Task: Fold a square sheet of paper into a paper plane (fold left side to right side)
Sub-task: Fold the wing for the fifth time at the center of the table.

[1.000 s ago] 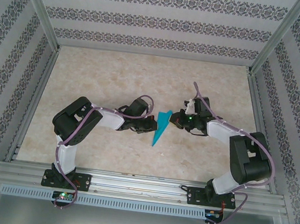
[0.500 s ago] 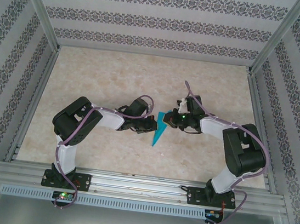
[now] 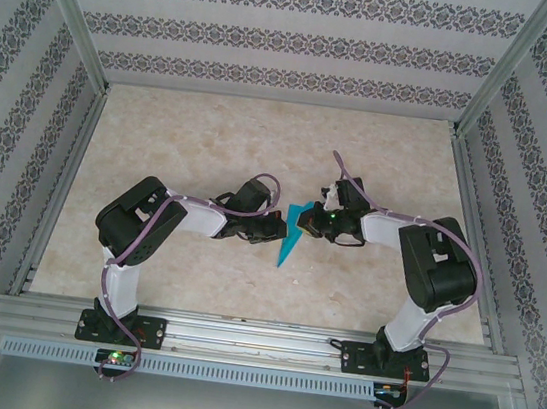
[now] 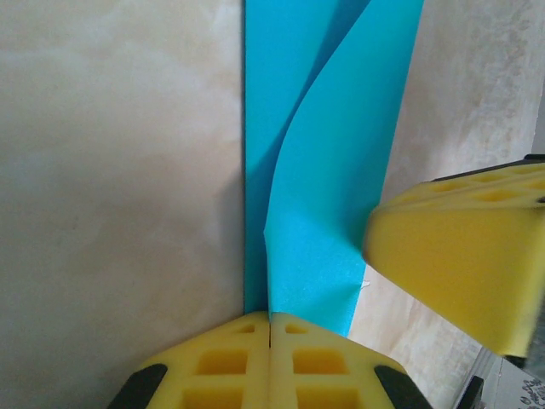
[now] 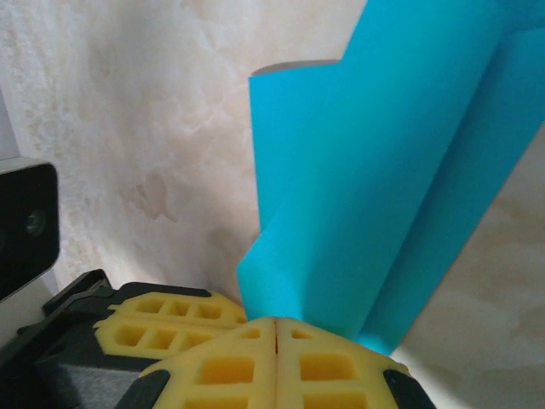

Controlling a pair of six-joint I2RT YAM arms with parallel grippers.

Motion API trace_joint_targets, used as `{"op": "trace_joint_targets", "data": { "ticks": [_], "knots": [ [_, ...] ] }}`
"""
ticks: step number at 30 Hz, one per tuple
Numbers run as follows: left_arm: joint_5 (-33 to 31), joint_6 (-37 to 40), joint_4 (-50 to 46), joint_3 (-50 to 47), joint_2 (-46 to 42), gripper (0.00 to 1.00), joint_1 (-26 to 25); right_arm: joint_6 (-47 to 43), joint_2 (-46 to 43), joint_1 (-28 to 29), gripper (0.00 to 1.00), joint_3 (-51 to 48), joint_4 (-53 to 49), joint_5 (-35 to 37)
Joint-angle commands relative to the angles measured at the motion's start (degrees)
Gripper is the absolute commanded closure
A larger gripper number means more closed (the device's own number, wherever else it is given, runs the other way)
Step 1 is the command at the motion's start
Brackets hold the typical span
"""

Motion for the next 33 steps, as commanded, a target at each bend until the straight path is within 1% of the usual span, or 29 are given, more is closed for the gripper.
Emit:
{"op": "trace_joint_targets", "data": {
  "ticks": [1, 15, 22, 25, 33],
  "knots": [
    [-4.4, -0.1, -7.1, -1.0, 2.5, 1.0, 0.8, -0.1, 1.4, 0.9, 1.0, 0.7, 0.2, 1.0],
    [-4.4, -0.3, -7.3, -0.9, 2.7, 1.0, 0.8, -1.0, 4.1, 0.9, 1.0, 0.7, -2.7, 2.8],
    [-4.7, -0.2, -6.9, -1.6, 1.2, 0.99, 0.8, -2.2, 5.4, 0.9, 1.0, 1.0, -7.3, 4.4],
    [-5.3, 0.5, -8.1, -1.6, -0.8, 0.92, 0.9, -2.8, 5.9, 0.9, 1.0, 1.0, -8.8, 4.8],
    [-8.1, 3.7, -14.7, -0.9, -8.9, 0.67, 2.7, -3.3, 6.7, 0.9, 1.0, 0.7, -10.3, 5.7]
  ]
}}
